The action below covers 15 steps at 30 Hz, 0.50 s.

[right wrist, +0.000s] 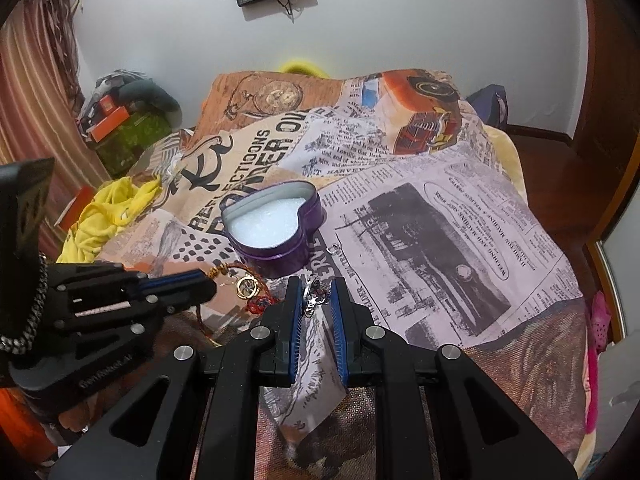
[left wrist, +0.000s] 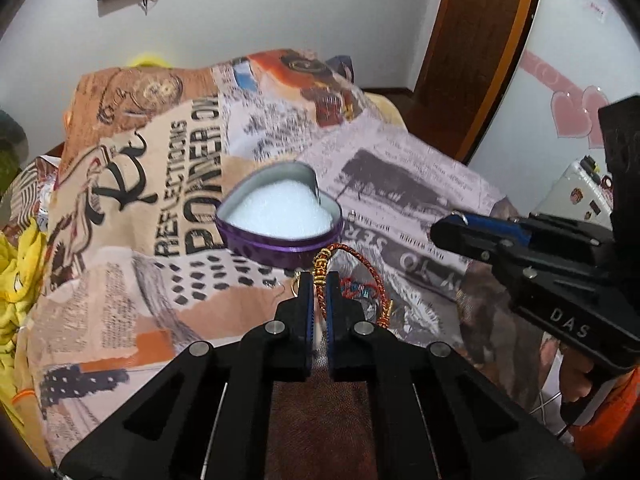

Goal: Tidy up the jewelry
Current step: 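Grasp the orange braided bracelet with the left gripper while the right gripper grasps a silver charm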

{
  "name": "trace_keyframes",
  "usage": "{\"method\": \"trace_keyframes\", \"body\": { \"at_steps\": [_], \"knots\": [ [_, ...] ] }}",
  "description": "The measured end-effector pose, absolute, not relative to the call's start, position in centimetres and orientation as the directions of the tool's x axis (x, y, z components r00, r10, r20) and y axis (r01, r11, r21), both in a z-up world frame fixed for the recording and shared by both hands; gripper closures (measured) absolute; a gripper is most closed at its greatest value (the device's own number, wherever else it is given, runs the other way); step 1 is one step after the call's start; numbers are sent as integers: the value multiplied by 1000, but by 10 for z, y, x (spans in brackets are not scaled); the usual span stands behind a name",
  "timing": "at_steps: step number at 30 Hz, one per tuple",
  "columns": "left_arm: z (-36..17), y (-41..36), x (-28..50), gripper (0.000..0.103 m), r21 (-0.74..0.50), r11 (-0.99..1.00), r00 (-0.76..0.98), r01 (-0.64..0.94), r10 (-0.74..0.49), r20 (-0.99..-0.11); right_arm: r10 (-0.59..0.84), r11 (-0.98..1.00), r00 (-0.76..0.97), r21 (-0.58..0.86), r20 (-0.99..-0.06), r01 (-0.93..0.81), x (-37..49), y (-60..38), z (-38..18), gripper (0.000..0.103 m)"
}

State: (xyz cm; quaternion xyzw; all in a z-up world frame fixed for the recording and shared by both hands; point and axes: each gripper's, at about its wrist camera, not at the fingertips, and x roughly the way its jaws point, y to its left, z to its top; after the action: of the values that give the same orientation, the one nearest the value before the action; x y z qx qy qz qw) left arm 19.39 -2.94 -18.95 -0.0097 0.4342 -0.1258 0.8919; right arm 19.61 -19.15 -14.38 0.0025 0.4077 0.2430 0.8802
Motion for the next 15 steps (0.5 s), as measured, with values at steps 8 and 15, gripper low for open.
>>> {"method": "trace_keyframes", "body": {
  "at_steps": [8,15],
  "knots": [
    [-165,-17,197,99,-137,969,647,206,-240,-724,431,882,585,186,-687,-432,195,-185,-127,90],
    [-153,-3,207,99,-131,973,684,191,-227,-693,434,881,613,170,-660,-441,201,-175,-116,90]
  ]
}}
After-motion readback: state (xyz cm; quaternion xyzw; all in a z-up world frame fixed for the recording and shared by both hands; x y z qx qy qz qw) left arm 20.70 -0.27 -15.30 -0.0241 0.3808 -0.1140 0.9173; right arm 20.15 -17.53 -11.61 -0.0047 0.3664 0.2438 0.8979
